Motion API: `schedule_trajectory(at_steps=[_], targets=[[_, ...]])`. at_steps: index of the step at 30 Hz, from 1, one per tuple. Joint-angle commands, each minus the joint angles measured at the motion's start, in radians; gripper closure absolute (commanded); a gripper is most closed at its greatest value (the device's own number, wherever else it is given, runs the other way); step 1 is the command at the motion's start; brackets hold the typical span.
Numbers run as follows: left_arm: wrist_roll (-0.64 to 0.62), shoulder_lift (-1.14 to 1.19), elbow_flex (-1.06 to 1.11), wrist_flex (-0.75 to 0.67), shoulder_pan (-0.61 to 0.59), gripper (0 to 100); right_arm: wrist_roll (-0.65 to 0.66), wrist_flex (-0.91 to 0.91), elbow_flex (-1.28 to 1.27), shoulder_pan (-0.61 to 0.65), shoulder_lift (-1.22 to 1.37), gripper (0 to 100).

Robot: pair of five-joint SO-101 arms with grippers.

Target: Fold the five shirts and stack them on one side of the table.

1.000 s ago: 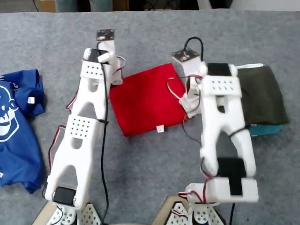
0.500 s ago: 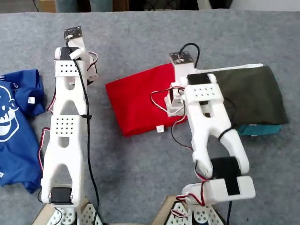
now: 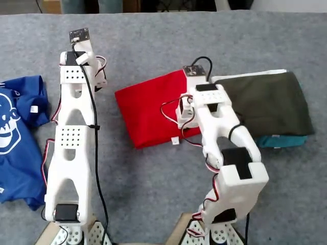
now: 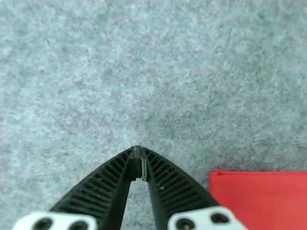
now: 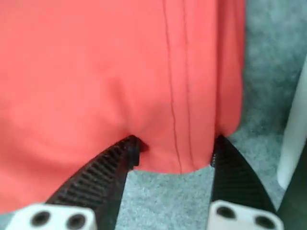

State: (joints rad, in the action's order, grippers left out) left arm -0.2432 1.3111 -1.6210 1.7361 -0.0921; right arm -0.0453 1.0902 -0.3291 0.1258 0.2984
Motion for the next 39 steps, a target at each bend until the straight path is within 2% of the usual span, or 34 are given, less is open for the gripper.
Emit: schedule_trajectory(at_steps=[1, 6, 7, 13, 22, 29, 34, 39], targets=[[-0.003, -0.064, -0.042, -0.012, -0.008, 97, -0.009, -0.018, -0.013, 0.009, 0.059, 76.8], [-0.003, -0.064, -0.042, -0.012, -0.008, 97, 0.0, -0.015, -0.013, 0.009, 0.068, 97.0], [-0.003, -0.064, -0.042, -0.012, -0.008, 97, 0.002, -0.014, -0.013, 0.009, 0.065, 98.1], [-0.003, -0.064, -0.042, -0.011, -0.008, 97, -0.005, 0.06, 0.033, 0.008, 0.054, 97.6], [-0.003, -0.064, -0.042, -0.011, -0.015, 97, 0.005, 0.269, 0.321, 0.006, -0.001, 97.9], [-0.005, -0.064, -0.044, -0.015, -0.058, 97, 0.123, 0.436, 0.624, -0.037, -0.031, 98.3], [-0.003, -0.064, -0.044, -0.015, -0.056, 97, 0.287, 0.531, 0.811, -0.137, -0.03, 98.3], [-0.003, -0.064, -0.044, -0.015, -0.058, 97, 0.443, 0.542, 0.891, -0.287, -0.03, 98.4]])
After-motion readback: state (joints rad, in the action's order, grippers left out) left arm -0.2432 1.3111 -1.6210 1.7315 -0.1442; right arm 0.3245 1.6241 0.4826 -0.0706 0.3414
